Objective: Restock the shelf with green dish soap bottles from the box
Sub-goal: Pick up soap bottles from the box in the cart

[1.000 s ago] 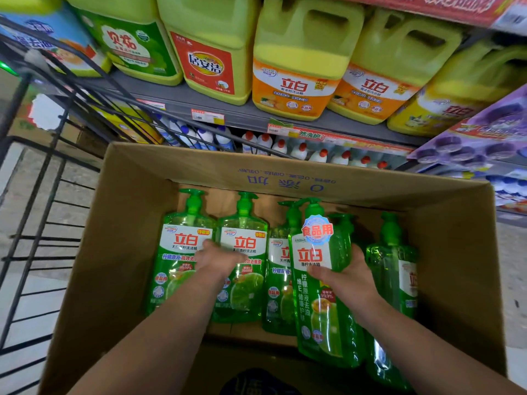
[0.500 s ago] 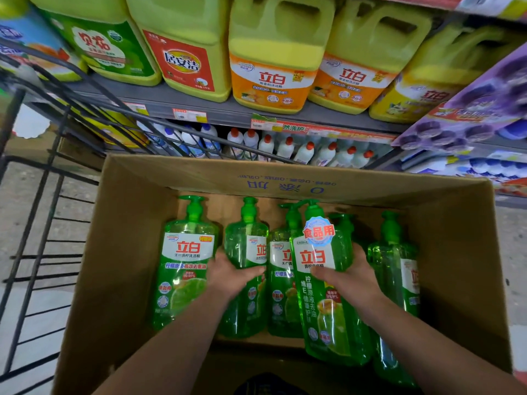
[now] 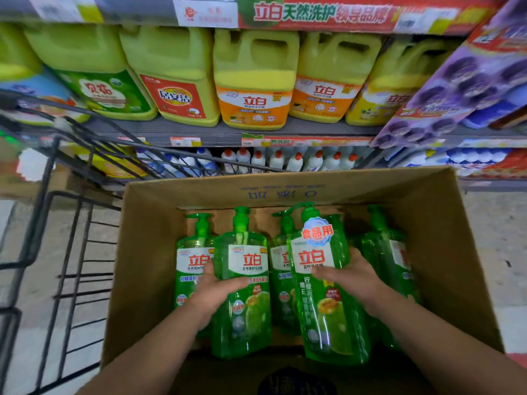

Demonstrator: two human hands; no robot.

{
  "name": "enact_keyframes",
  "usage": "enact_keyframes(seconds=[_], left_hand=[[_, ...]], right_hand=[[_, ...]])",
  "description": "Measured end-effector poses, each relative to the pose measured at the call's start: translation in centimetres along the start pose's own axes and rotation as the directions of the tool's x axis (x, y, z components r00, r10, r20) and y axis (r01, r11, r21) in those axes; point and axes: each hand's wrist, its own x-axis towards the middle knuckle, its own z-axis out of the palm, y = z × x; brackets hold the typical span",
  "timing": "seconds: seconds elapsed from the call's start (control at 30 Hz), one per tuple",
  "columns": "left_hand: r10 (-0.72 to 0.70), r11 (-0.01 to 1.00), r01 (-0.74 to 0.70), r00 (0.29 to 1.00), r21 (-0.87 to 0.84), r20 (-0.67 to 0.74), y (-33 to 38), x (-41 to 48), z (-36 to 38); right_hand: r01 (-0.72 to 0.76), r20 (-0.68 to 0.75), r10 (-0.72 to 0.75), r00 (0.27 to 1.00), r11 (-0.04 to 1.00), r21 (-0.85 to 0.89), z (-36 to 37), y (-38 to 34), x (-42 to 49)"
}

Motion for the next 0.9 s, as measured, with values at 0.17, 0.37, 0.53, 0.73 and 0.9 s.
enact_keyframes(seconds=[0.17, 0.37, 0.53, 0.73, 0.9], left_hand=[[0.081, 0.995, -0.075, 0.990, -0.059, 0.115, 1.7, -3.9, -2.4], [0.246, 0.969, -0.242, 0.948, -0.042, 0.201, 5.6, -8.7, -3.8], [0.383, 0.922, -0.381, 0.876, -0.067, 0.292, 9.1, -12.3, -2.8], [0.472, 0.879, -0.459, 0.801, -0.127, 0.368, 11.9, -17.5, 1.6], [0.536, 0.827, -0.553, 0.719, -0.104, 0.442, 12.7, -22.0, 7.9]], right_hand=[[0.076, -0.050, -0.068, 0.996, 0.980, 0.182, 0.3, -0.7, -4.3], [0.268, -0.212, -0.206, 0.955, 0.907, 0.325, -1.2, -2.4, -10.3], [0.443, -0.362, -0.304, 0.882, 0.797, 0.411, -3.9, -2.1, -15.2], [0.559, -0.478, -0.325, 0.816, 0.651, 0.513, -8.4, 1.0, -21.3], [0.610, -0.581, -0.274, 0.767, 0.594, 0.524, -13.5, 5.8, -25.1]])
